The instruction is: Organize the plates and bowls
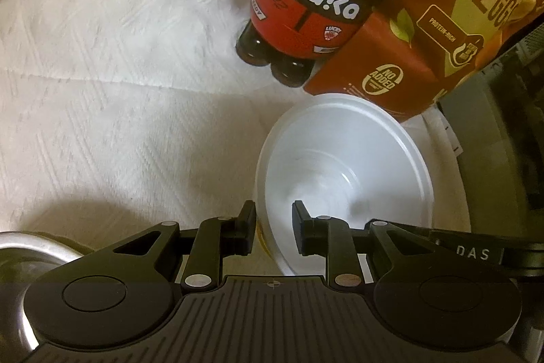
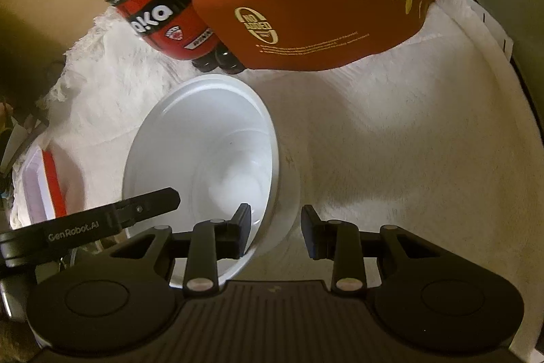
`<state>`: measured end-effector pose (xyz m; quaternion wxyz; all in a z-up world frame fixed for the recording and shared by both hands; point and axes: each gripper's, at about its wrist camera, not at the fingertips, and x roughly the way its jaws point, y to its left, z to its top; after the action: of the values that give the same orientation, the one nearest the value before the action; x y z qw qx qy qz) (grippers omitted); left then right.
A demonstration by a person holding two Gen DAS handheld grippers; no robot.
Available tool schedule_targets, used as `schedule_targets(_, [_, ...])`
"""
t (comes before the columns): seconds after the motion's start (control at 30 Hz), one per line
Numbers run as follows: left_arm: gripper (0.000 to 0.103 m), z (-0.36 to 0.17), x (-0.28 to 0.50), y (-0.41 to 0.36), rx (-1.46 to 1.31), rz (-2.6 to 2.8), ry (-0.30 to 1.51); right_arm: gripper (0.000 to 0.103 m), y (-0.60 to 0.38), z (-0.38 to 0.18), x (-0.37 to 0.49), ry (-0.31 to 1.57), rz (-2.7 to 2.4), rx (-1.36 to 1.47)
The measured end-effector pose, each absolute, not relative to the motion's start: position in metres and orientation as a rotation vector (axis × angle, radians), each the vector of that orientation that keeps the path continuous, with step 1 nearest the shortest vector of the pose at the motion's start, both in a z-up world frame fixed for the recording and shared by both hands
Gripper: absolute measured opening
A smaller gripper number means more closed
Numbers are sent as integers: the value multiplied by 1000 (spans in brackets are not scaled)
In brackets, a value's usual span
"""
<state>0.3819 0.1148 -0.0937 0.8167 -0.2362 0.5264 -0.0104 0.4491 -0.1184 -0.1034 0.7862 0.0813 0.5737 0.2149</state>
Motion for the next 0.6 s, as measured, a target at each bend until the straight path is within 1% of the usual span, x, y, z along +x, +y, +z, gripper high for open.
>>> schedule_targets(0.33, [27, -105, 394, 118, -536, 13, 1130, 32, -104, -115, 464, 1226, 480, 155])
schedule_targets(0.43, [27, -85, 386, 120, -531, -8, 1076, 32, -103, -106, 461, 1197, 488, 148])
schedule_targets(0.6, [27, -35, 365, 123, -545, -39, 974, 32, -116, -71, 442, 1141, 528, 202])
